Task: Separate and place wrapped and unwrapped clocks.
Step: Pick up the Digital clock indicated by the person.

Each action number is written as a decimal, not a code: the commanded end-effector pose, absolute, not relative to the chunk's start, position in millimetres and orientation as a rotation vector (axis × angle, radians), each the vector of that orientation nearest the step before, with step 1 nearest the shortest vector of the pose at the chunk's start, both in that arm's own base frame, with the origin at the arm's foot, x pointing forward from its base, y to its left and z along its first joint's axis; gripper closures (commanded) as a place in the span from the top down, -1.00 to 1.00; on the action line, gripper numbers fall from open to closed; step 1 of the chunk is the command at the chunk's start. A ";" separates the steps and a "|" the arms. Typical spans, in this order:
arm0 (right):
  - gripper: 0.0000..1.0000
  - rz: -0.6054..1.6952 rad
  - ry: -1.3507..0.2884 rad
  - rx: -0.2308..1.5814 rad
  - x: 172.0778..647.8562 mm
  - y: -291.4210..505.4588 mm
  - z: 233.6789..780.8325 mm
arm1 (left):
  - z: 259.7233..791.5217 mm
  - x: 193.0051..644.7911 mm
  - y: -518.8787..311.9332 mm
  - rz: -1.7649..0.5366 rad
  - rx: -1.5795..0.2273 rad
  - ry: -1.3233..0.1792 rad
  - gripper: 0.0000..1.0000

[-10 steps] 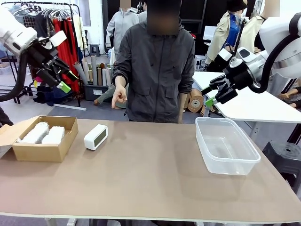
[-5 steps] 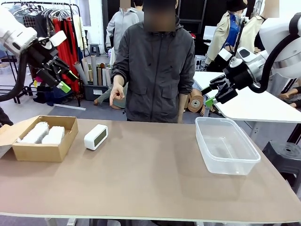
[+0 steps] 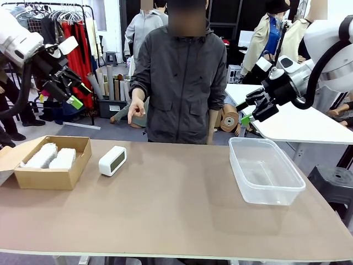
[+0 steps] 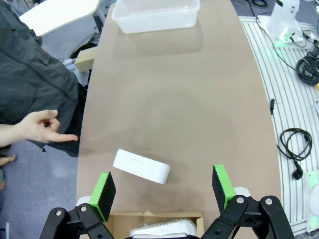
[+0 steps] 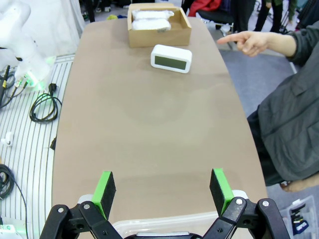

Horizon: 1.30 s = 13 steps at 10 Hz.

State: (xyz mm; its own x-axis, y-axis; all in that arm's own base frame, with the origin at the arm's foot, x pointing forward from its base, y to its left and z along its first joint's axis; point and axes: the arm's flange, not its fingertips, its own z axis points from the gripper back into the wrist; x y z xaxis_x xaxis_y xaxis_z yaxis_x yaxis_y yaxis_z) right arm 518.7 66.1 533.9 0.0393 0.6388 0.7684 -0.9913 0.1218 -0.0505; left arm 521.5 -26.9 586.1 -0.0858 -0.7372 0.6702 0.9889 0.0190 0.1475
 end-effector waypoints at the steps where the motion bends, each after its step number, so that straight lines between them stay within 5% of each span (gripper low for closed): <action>1: 1.00 1.373 -0.750 0.594 518.9 65.9 536.0 | 586.6 519.0 -24.4 -1.546 -0.462 -0.694 1.00; 7: 1.00 1.369 -0.751 0.596 518.7 66.1 533.9 | 586.6 519.0 -24.4 -1.546 -0.462 -0.694 1.00; 11: 1.00 1.532 -0.605 0.663 506.9 183.7 534.8 | 586.6 519.0 -24.4 -1.546 -0.462 -0.694 1.00; 13: 1.00 1.524 -0.467 0.549 502.0 254.1 523.3 | 586.6 519.0 -24.4 -1.546 -0.462 -0.694 1.00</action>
